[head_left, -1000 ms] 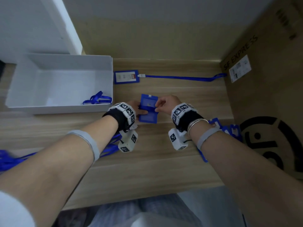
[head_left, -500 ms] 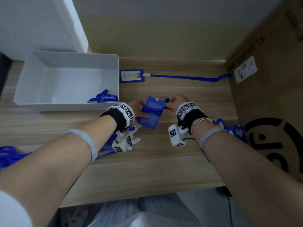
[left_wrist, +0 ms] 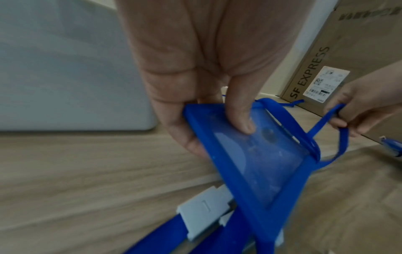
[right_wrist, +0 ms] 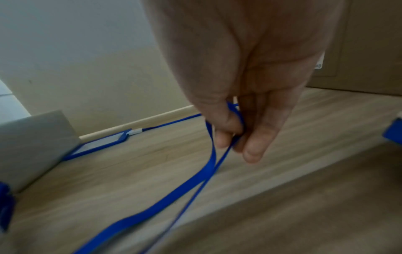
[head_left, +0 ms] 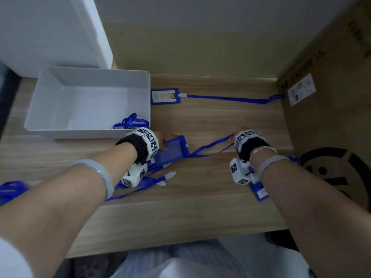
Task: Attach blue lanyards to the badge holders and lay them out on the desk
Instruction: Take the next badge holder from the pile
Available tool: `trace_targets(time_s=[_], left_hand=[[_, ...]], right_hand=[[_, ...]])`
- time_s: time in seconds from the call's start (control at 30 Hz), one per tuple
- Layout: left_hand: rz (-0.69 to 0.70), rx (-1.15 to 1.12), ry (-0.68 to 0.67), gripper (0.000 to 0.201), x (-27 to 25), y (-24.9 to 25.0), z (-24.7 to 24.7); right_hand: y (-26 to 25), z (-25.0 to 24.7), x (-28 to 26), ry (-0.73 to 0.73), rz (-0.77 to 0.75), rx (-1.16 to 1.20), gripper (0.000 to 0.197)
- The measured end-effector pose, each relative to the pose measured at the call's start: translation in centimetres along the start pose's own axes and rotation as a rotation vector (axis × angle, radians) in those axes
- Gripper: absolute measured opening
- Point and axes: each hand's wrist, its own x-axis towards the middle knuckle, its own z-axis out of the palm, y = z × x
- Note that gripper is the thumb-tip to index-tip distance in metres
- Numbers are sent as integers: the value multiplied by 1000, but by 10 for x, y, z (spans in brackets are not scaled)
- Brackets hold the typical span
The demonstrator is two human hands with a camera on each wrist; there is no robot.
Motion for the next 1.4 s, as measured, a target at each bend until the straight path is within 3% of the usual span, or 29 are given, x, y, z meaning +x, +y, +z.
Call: trace_targets(time_s=[0.1,0.13,0.23,0.37,0.5,0.63,0.67,0.7,0.77,0.8,0.87,1.0,1.07,1.2,1.3,1.4], left_hand=[[-8,50,19,62,-1,0,-1],[-28,78,29,58,1,1,-2],[-53,165,27,48,0,8,-6],[-29,237,8,41,-2,12,-10],[-28,268,40,38,-5,9,-12],[-33,280,39,37,-9,1,-10],[-39,280,43,37,-11,-2,-9],[-48,279,50,38,-12,-4,-8],[-61,273,65,39,-14,-9,-9],[-65,268,66,40,-16,-11,-9],[-62,257,68,39,-17,-14,-9],[-33,210,76,37,-18,-14,-10],[-28,193,67,36,-18,-13,-10],[-35,186,47,35,-18,-14,-8],[-65,179,52,35,-18,-21,-6],[-75,111,49,45,-15,-23,-2]], right_hand=[[3,24,78,60,-59,148,32],[-3,23,79,80,-79,218,42],[-40,-8,-1,157,-230,336,41],[-80,-18,-21,148,-488,329,60],[-100,-16,-35,85,-542,211,48],[-91,-16,-32,-12,-412,96,32],[-85,-9,-10,-8,-388,97,30],[-75,5,32,-9,-355,64,35],[-70,0,17,-66,-310,-24,52],[-66,1,9,-73,-320,-66,51],[-61,0,-7,-44,-344,29,42],[-67,1,-35,16,-471,276,61],[-74,6,-35,-5,-554,380,60],[-87,9,-35,-17,-611,379,28],[-87,6,-30,-26,-562,339,29],[-86,5,-27,-37,-573,395,16]])
